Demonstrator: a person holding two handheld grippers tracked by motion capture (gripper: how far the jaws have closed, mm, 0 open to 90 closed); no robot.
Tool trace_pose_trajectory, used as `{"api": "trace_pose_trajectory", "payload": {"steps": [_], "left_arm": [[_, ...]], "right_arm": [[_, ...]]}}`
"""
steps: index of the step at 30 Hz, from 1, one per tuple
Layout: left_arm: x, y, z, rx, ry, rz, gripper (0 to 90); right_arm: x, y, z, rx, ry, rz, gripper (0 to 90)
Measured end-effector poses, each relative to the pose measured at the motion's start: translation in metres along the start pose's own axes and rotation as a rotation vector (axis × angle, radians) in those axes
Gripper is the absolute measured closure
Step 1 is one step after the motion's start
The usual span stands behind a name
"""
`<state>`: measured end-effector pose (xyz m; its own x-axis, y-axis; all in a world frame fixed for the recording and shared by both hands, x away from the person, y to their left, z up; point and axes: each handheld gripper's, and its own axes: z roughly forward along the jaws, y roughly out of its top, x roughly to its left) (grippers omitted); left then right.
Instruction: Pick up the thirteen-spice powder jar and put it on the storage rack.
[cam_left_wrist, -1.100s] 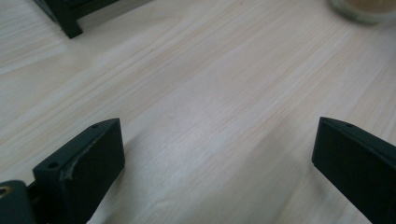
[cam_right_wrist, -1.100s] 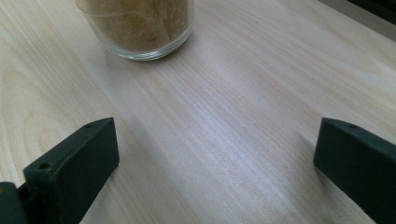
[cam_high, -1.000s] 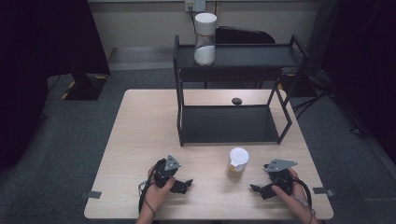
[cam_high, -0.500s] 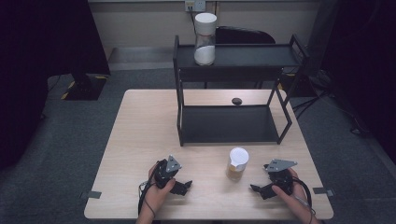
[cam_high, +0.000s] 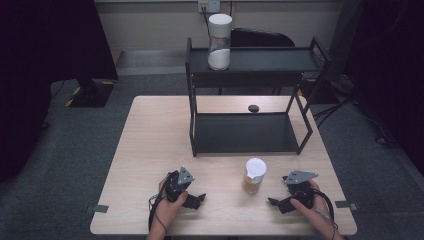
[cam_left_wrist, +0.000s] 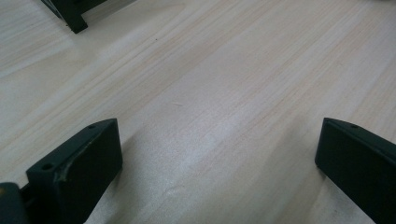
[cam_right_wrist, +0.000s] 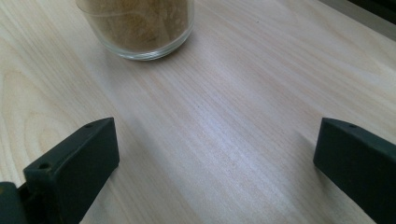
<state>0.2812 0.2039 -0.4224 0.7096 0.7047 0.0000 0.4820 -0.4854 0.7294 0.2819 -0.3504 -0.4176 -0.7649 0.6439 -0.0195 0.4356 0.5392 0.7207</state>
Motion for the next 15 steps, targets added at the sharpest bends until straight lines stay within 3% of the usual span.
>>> {"api": "trace_pose_trajectory", "payload": {"steps": [7, 12, 15], "left_arm": [[-0.0001, 0.0000, 0.0000, 0.000, 0.000, 0.000, 0.0], [-0.0001, 0.0000, 0.0000, 0.000, 0.000, 0.000, 0.0], [-0.0001, -0.0001, 0.0000, 0.000, 0.000, 0.000, 0.0]], "right_arm": [[-0.0006, 0.0002, 0.0006, -0.005, -0.001, 0.005, 0.0], [-0.0035, 0.0002, 0.0020, -0.036, 0.005, 0.062, 1.3], [-0.0018, 0.0051, 0.0018, -0.047, 0.005, 0.049, 1.4]]}}
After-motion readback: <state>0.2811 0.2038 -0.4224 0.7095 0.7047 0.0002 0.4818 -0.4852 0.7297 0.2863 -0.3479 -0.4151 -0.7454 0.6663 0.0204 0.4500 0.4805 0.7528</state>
